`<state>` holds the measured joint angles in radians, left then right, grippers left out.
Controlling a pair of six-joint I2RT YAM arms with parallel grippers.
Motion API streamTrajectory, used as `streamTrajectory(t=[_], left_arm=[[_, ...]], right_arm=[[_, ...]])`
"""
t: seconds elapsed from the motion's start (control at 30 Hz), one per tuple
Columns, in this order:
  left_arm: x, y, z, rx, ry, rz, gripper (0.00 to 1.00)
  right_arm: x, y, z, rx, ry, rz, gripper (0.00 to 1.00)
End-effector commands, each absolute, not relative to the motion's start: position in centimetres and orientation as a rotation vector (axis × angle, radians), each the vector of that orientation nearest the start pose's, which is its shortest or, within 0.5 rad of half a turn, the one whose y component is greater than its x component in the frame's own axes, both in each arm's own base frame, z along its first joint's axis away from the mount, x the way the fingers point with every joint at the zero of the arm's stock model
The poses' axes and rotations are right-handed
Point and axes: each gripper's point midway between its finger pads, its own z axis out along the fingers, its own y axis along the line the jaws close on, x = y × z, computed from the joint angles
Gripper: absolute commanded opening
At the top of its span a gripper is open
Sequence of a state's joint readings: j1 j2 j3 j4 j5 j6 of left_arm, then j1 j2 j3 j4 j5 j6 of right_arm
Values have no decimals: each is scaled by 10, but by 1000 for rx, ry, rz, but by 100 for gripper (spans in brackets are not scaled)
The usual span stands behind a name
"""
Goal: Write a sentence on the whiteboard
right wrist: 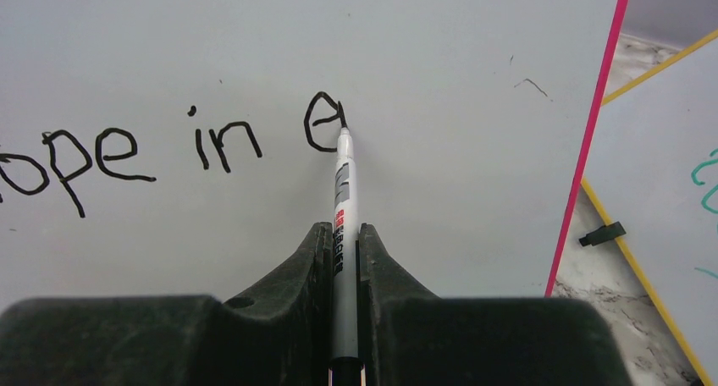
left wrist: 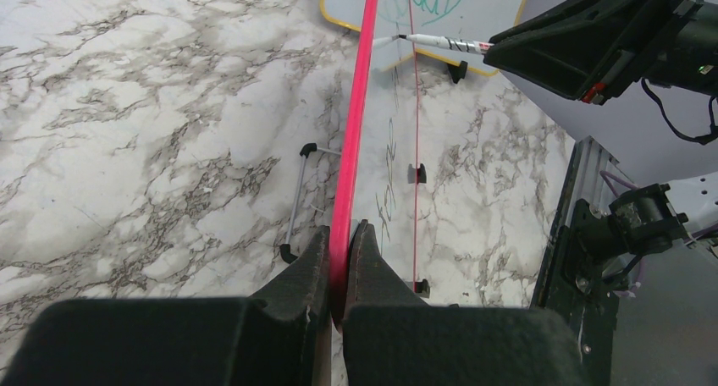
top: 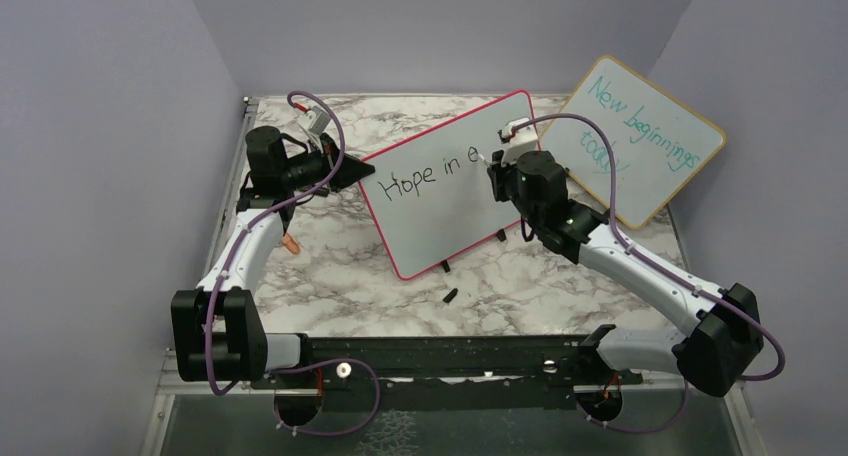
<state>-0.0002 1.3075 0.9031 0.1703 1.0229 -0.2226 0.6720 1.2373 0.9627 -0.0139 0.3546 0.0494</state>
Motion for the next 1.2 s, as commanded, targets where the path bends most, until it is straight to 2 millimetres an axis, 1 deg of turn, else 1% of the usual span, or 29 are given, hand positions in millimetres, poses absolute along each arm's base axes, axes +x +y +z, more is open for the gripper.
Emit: streamTrajectory(t=[0.0,0.17,0.33,0.77,0.97,1.03,1.17], left_arm=[[347,-149,203,566,1840,-982,0],[347,-149,203,566,1841,-983,0],[347,-149,203,567,1839,-983,0],[346,-149,204,571,1836,-985,0],[345,-149,204,573,1835,-989,0],[346,-149,204,573,1836,-989,0],[346,-149,204,573,1835,-987,0]], right_arm=[[345,191,232,-307,1865,140,1],[342,188,226,-302,1881,134,1],[342,185,226,-294,1877,121,1],[358,193,251,-283,1806,130,1],[364,195,257,-288,1797,124,1],[368,196,267,-273,1766,134,1],[372,198,274,-270,1749,142,1]])
